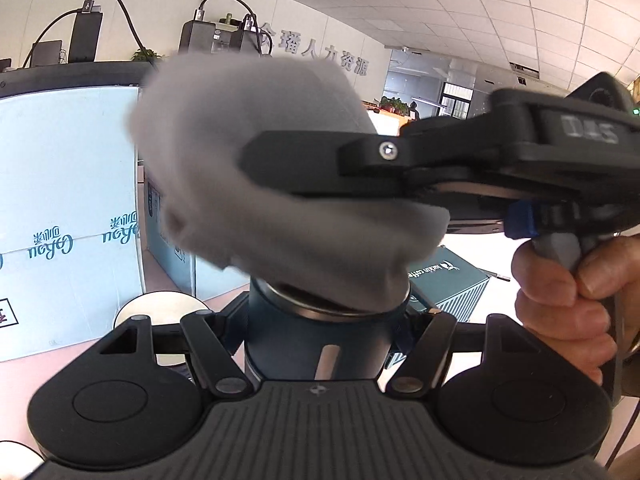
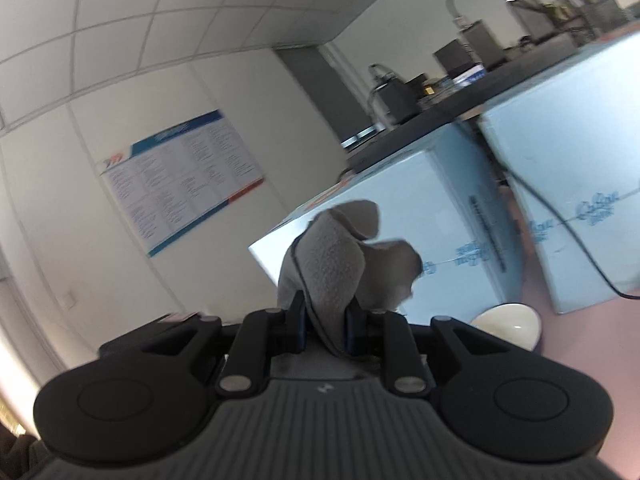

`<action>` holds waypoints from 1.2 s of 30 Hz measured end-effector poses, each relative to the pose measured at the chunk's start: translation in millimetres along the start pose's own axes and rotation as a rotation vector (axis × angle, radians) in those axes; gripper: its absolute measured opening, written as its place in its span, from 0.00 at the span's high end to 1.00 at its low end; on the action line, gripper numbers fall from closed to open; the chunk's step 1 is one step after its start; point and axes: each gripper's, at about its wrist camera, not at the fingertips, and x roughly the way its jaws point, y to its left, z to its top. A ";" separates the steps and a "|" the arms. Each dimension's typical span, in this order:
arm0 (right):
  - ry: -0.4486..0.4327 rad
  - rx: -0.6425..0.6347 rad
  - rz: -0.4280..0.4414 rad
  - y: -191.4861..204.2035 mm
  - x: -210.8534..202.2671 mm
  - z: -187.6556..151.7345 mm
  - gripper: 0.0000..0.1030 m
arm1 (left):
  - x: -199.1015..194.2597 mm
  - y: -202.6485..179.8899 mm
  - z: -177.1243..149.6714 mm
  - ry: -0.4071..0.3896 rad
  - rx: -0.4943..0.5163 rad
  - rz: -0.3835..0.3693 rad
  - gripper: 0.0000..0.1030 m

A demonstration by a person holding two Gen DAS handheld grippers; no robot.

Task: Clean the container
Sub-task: 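Wipe the bottle lid with the cloth in the right gripper while the left gripper holds the bottle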

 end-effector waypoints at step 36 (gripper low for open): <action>-0.123 0.120 -0.110 -3.8 -65.4 -33.2 0.79 | 2.2 -5.0 -4.9 -0.010 -0.006 0.024 0.37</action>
